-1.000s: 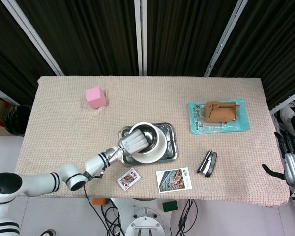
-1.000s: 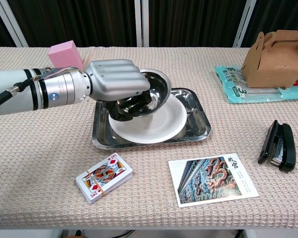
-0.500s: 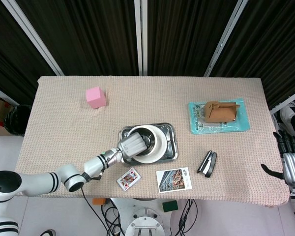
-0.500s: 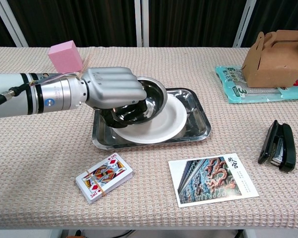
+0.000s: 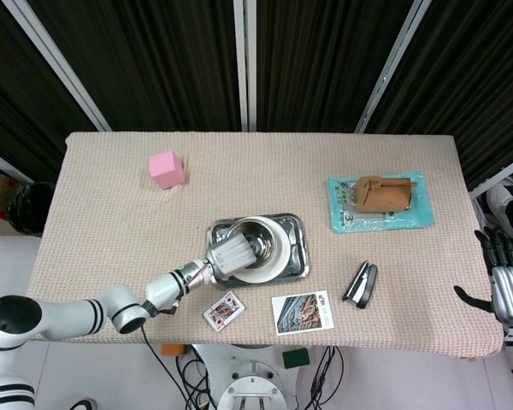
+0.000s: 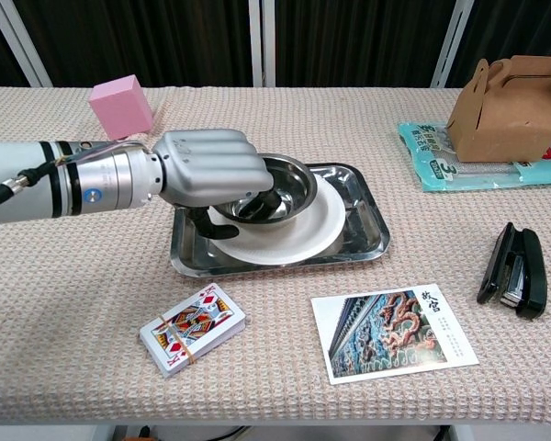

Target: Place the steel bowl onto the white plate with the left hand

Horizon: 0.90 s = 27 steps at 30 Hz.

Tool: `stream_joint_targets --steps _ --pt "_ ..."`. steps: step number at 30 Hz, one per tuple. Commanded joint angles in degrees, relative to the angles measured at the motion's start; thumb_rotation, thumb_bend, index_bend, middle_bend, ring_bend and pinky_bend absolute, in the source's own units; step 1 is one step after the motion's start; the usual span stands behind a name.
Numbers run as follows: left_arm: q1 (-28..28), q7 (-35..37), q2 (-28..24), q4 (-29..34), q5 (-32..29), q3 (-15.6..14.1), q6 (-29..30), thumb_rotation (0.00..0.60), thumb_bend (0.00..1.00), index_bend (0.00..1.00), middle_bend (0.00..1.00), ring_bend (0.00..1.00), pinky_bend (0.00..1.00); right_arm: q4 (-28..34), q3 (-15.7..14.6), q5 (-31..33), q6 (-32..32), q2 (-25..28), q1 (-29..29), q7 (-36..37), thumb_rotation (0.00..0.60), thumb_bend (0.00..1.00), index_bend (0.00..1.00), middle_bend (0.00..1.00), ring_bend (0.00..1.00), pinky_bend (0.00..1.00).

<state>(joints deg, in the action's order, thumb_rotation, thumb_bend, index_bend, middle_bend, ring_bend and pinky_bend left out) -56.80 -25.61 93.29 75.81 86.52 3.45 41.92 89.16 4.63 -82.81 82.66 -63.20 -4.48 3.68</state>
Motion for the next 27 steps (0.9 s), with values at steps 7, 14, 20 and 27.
stream_joint_targets --steps 7,14,20,27 --pt "0.19 0.41 -0.99 0.84 0.77 -0.58 1.88 0.600 0.28 0.38 0.41 0.38 0.47 -0.02 0.05 0.13 -0.13 -0.02 -0.02 -0.07 0.600 0.13 0.00 0.00 0.00 0.00" --pt "2.83 -1.32 -7.31 8.35 -1.24 -1.39 4.17 0.600 0.27 0.36 0.36 0.32 0.45 0.09 0.30 0.10 0.11 0.14 -0.06 0.15 0.600 0.13 0.00 0.00 0.00 0.00" --pt "14.43 -1.90 -18.67 18.84 -2.61 -6.09 17.66 0.600 0.27 0.36 0.33 0.28 0.39 -0.77 0.04 0.06 -0.16 0.54 0.11 1.12 0.600 0.13 0.00 0.00 0.00 0.00" --pt "33.39 5.47 -21.84 12.41 6.20 -11.61 46.66 0.600 0.21 0.35 0.32 0.22 0.29 -2.45 -0.88 0.26 -2.14 -0.33 -0.24 0.44 0.600 0.13 0.00 0.00 0.00 0.00"
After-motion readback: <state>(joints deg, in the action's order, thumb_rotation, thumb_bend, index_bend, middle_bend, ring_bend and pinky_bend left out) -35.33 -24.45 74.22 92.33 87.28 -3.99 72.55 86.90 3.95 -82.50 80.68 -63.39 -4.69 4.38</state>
